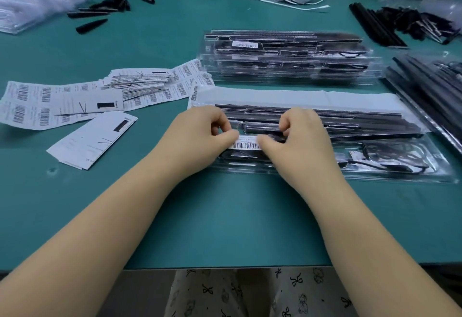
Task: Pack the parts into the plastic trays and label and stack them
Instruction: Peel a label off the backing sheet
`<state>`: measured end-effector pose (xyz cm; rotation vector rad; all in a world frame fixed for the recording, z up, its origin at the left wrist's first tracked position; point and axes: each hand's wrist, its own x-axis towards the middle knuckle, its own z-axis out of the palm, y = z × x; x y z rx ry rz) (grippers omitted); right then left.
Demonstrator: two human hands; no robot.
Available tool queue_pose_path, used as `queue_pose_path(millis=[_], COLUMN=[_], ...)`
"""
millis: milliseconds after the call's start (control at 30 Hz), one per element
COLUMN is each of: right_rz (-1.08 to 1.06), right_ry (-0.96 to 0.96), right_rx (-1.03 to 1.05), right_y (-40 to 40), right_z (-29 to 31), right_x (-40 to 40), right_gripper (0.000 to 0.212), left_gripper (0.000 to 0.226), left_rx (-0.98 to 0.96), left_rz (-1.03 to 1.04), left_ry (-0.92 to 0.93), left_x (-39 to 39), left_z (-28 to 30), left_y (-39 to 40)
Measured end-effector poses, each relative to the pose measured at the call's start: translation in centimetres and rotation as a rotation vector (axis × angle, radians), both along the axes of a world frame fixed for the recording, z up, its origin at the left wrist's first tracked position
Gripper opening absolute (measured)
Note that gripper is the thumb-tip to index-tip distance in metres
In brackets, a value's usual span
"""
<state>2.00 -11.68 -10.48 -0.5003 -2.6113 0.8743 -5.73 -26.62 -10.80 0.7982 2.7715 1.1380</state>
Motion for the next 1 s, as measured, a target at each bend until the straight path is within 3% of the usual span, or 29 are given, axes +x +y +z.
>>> queue_pose_path(millis=[33,133,267,400,500,600,667,800,900,1000], right_rz=[-0.016,-0.016,-0.013,0.009,0.057,0.029,-0.091,-0.417,-0.437,-0.433], right_ry=[0.037,0.077,-0.069,-0.092,0.045,0.196,0.197,-0.183,-0.246,-0.251], right_rx=[-0.032,-0.020,0.281,0.324,0.106,-0.291,-0.361,0.006,0.086,0.095], right_y=[0.4,0.3,-0.7,-0.5,0.2,2.6,5.9,13.1,15.0,15.7], right_z=[0.0,-0.3,-0.8,-1.0,-0.6,0.8,1.4,1.3,0.3,-0.7], right_x=[0.1,0.1,-0.6,-0.7,-0.3,1.4,3.4,7.6,9.2,9.4], right_gripper=[0.023,0.018,0.042,0.031,0.016,0.025,0.024,0.072,0.077,0.082], left_gripper=[0.012,0.030,0.046,0.040,0.036,0.034,0.027,0.018,0.017,0.019], left_rx=[-0.002,0.007,-0.160,-0.125,-0.087,-0.026,-0.017,-0.145,-0.101,0.084], left_rz=[0.001,0.047,-0.048,-0.126,-0.166,-0.126,-0.029,0.127,0.145,0.180], left_ry=[0.005,0.033,0.185,0.073,-0.018,-0.096,-0.073,0.001,-0.056,-0.233], left_x=[0.0,-0.3,-0.6,-1.0,-1.2,-1.4,-2.0,-2.6,-2.5,-2.5], left_z=[-0.1,-0.4,-0.3,0.1,0.3,0.6,0.8,0.6,0.5,0.5], left_y=[-0.1,-0.5,-0.5,-1.1,-1.8,-2.8,-3.6,-3.8,-3.6,-3.8])
